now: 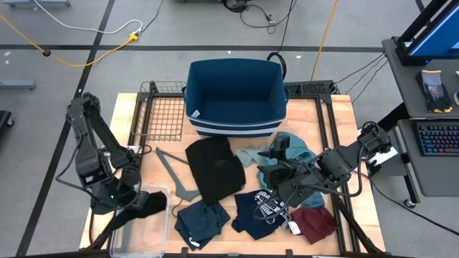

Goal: Pick & Place Cloths
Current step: Put the black sock into the transparent container, then put the blue sock into the transparent container

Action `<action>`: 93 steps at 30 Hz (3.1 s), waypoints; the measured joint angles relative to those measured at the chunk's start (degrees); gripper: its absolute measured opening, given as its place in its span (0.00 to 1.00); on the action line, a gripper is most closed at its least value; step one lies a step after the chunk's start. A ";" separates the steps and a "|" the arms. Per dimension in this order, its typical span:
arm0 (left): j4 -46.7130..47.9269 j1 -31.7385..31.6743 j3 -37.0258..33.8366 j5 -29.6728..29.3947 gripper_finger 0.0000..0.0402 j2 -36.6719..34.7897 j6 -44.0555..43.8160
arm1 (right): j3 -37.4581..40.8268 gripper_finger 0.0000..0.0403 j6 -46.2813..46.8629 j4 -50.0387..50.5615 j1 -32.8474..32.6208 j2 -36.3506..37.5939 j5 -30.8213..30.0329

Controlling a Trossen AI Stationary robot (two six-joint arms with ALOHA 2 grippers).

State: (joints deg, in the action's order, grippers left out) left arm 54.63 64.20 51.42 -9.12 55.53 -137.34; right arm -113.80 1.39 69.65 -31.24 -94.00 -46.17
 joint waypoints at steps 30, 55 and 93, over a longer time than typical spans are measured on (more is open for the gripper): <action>2.81 -7.40 0.02 8.33 0.02 19.39 4.92 | 0.00 0.49 -0.07 -0.04 0.07 0.00 -0.04; 2.24 -7.40 -0.12 12.32 0.46 20.91 8.88 | 0.00 0.49 -0.31 -0.20 0.06 0.00 0.00; 2.52 -7.29 9.22 -40.19 0.58 1.72 51.82 | 0.02 0.49 26.96 18.36 -3.37 0.00 21.95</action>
State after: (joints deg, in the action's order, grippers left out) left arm 57.15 56.90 60.64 -49.31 57.25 -85.52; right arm -113.78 28.34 88.00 -34.61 -94.00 -24.22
